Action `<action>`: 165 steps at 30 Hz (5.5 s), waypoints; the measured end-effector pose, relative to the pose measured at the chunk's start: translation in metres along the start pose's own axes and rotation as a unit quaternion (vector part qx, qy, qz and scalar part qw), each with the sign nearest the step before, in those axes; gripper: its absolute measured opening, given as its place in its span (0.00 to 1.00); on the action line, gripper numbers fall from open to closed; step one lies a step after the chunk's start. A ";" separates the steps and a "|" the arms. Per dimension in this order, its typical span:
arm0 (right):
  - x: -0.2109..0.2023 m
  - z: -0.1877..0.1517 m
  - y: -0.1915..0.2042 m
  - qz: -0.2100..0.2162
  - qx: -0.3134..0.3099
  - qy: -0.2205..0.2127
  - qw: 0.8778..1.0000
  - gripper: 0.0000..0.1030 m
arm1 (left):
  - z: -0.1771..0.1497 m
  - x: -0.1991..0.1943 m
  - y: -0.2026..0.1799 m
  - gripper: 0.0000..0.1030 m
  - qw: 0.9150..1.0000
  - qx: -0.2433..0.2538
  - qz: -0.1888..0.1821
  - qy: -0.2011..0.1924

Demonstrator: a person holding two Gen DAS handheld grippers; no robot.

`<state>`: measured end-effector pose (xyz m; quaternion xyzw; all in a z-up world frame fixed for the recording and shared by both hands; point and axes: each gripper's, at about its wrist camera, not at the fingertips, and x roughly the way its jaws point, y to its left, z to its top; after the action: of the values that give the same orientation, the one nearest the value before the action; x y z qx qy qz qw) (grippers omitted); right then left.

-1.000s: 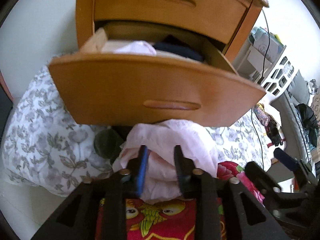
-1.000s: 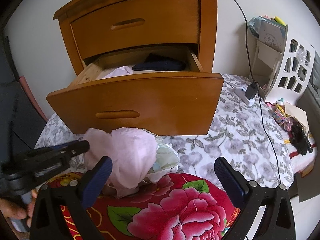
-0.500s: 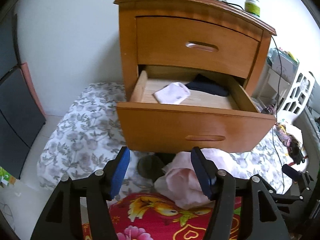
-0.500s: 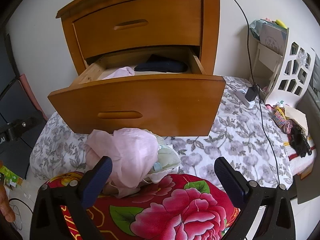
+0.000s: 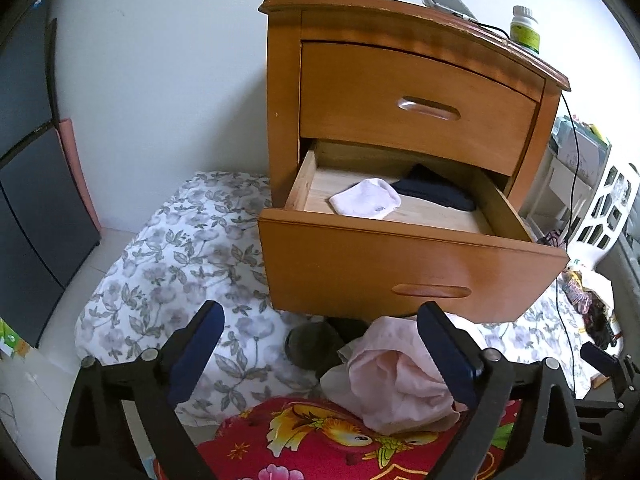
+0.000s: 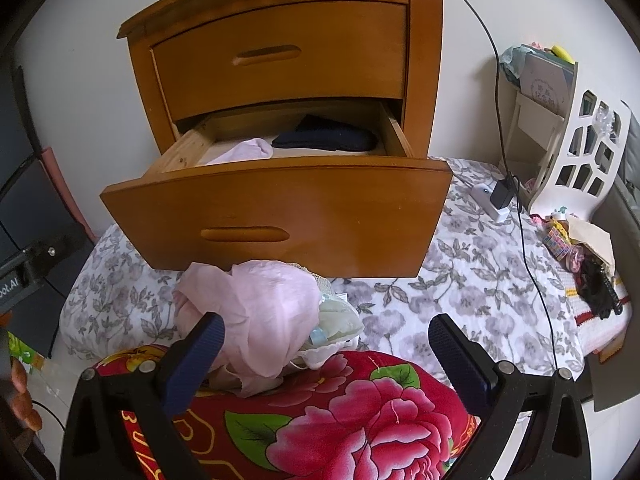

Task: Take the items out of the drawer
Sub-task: 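Withdraw the left gripper while bringing the right gripper to the drawer, then reach the right gripper into the drawer and close it on the pink sock, then lift the pink sock up out of the drawer with the right gripper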

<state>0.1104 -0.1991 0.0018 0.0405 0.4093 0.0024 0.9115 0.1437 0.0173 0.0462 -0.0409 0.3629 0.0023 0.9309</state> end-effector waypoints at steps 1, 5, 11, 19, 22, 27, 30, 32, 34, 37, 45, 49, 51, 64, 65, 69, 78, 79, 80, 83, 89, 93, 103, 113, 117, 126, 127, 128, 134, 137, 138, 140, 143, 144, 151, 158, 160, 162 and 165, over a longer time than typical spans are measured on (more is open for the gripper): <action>0.000 0.000 0.000 0.001 -0.001 0.000 1.000 1.00 | 0.000 0.000 0.000 0.95 1.000 -0.001 -0.003 -0.001; 0.001 0.001 0.001 0.003 -0.002 0.000 1.000 1.00 | -0.001 0.002 0.000 0.95 1.000 -0.003 -0.012 -0.010; 0.005 0.004 0.001 0.014 -0.004 0.000 1.000 1.00 | -0.003 0.006 0.002 0.95 0.999 -0.014 -0.027 -0.023; 0.010 0.017 0.000 0.024 -0.009 0.005 1.000 1.00 | -0.006 0.014 0.009 0.95 0.998 -0.028 -0.034 -0.052; 0.012 0.026 0.001 0.025 -0.015 0.006 1.000 1.00 | -0.007 0.019 0.011 0.95 0.997 -0.029 -0.045 -0.048; 0.013 0.046 0.007 0.015 -0.039 0.006 0.999 1.00 | -0.007 0.023 0.013 0.95 0.998 -0.021 -0.035 -0.052; 0.012 0.061 0.010 0.031 -0.046 0.004 0.998 1.00 | -0.008 0.025 0.018 0.95 0.997 -0.028 -0.036 -0.054; 0.010 0.073 0.011 0.047 -0.046 0.003 0.998 1.00 | -0.008 0.026 0.021 0.95 0.997 -0.038 -0.041 -0.056; 0.009 0.088 0.013 0.063 -0.046 0.002 0.997 1.00 | -0.009 0.028 0.025 0.95 0.996 -0.046 -0.043 -0.056; 0.006 0.111 0.019 0.068 -0.062 -0.006 0.996 1.00 | -0.010 0.030 0.028 0.95 0.996 -0.054 -0.037 -0.060; 0.007 0.172 0.043 0.086 -0.103 -0.010 0.991 1.00 | -0.013 0.045 0.033 0.95 0.997 -0.063 -0.030 -0.040; 0.017 0.195 0.059 0.096 -0.122 0.001 0.988 1.00 | -0.014 0.050 0.029 0.95 0.998 -0.051 -0.034 -0.032; 0.024 0.204 0.067 0.102 -0.130 0.008 0.986 1.00 | -0.015 0.052 0.029 0.95 0.998 -0.049 -0.038 -0.030; 0.129 0.210 0.124 0.099 -0.173 0.146 0.969 1.00 | -0.017 0.064 0.035 0.95 0.997 -0.058 -0.046 -0.007; 0.139 0.209 0.128 0.094 -0.177 0.154 0.968 1.00 | -0.017 0.065 0.035 0.95 0.997 -0.058 -0.047 -0.004; 0.170 0.206 0.141 0.081 -0.190 0.183 0.961 1.00 | -0.017 0.068 0.036 0.95 0.997 -0.059 -0.052 0.002; 0.214 0.202 0.167 0.066 -0.216 0.226 0.948 0.96 | -0.018 0.073 0.036 0.95 0.997 -0.058 -0.053 0.014; 0.217 0.201 0.170 0.064 -0.221 0.230 0.946 0.96 | -0.018 0.073 0.036 0.95 0.997 -0.057 -0.052 0.014; 0.219 0.200 0.173 0.064 -0.226 0.233 0.944 0.95 | -0.018 0.073 0.036 0.95 0.997 -0.056 -0.052 0.014; 0.228 0.199 0.179 0.061 -0.232 0.246 0.939 0.94 | -0.018 0.073 0.035 0.95 0.997 -0.052 -0.051 0.016; 0.248 0.197 0.187 0.037 -0.238 0.270 0.932 0.87 | -0.019 0.076 0.037 0.95 0.997 -0.053 -0.055 0.023; 0.260 0.194 0.188 0.018 -0.241 0.279 0.929 0.86 | -0.019 0.077 0.038 0.95 0.996 -0.056 -0.059 0.027; 0.274 0.192 0.178 0.014 -0.218 0.296 0.930 0.80 | -0.019 0.080 0.039 0.95 0.996 -0.058 -0.061 0.032; 0.268 0.204 0.150 0.040 -0.179 0.298 0.937 0.50 | -0.020 0.080 0.038 0.95 0.996 -0.056 -0.060 0.035; 0.263 0.206 0.137 0.042 -0.164 0.297 0.940 0.38 | -0.020 0.081 0.038 0.95 0.996 -0.055 -0.060 0.036; 0.243 0.214 0.114 0.042 -0.140 0.285 0.947 0.30 | -0.022 0.080 0.036 0.95 0.996 -0.051 -0.057 0.041; 0.238 0.215 0.112 0.044 -0.135 0.283 0.949 0.29 | -0.022 0.080 0.036 0.95 0.996 -0.050 -0.056 0.041; 0.235 0.217 0.109 0.045 -0.132 0.281 0.950 0.29 | -0.022 0.080 0.035 0.95 0.996 -0.049 -0.054 0.040; 0.213 0.221 0.105 0.049 -0.118 0.265 0.956 0.29 | -0.023 0.076 0.031 0.95 0.998 -0.041 -0.044 0.036; 0.194 0.218 0.098 0.049 -0.114 0.256 0.959 0.29 | -0.023 0.075 0.029 0.95 0.998 -0.038 -0.039 0.033; 0.203 0.218 0.083 0.051 -0.112 0.254 0.959 0.29 | -0.023 0.075 0.029 0.95 0.998 -0.037 -0.038 0.033; 0.191 0.213 0.080 0.057 -0.105 0.248 0.962 0.29 | -0.023 0.073 0.029 0.95 0.998 -0.036 -0.035 0.031; 0.180 0.206 0.078 0.069 -0.092 0.235 0.965 0.29 | -0.023 0.070 0.028 0.95 0.999 -0.035 -0.028 0.025; 0.177 0.204 0.076 0.073 -0.088 0.232 0.966 0.29 | -0.022 0.069 0.028 0.95 0.999 -0.034 -0.027 0.024; 0.144 0.197 0.054 0.082 -0.076 0.204 0.972 0.29 | -0.023 0.063 0.021 0.95 0.999 -0.021 -0.014 0.019; 0.098 0.191 0.040 0.111 -0.064 0.157 0.979 0.29 | -0.025 0.056 0.011 0.95 1.000 -0.002 -0.003 0.022; 0.085 0.190 0.034 0.126 -0.052 0.143 0.980 0.29 | -0.025 0.052 0.009 0.95 1.000 0.002 0.001 0.020; 0.073 0.188 0.030 0.133 -0.047 0.131 0.981 0.29 | -0.025 0.048 0.008 0.95 1.000 0.005 0.003 0.018; 0.052 0.187 0.023 0.142 -0.040 0.101 0.984 0.29 | -0.023 0.041 0.006 0.95 1.000 0.009 0.006 0.013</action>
<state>0.2848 -0.1872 0.0887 0.0612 0.4885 0.1523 0.8570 0.1581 0.0200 0.0011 -0.0303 0.3748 0.0045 0.9266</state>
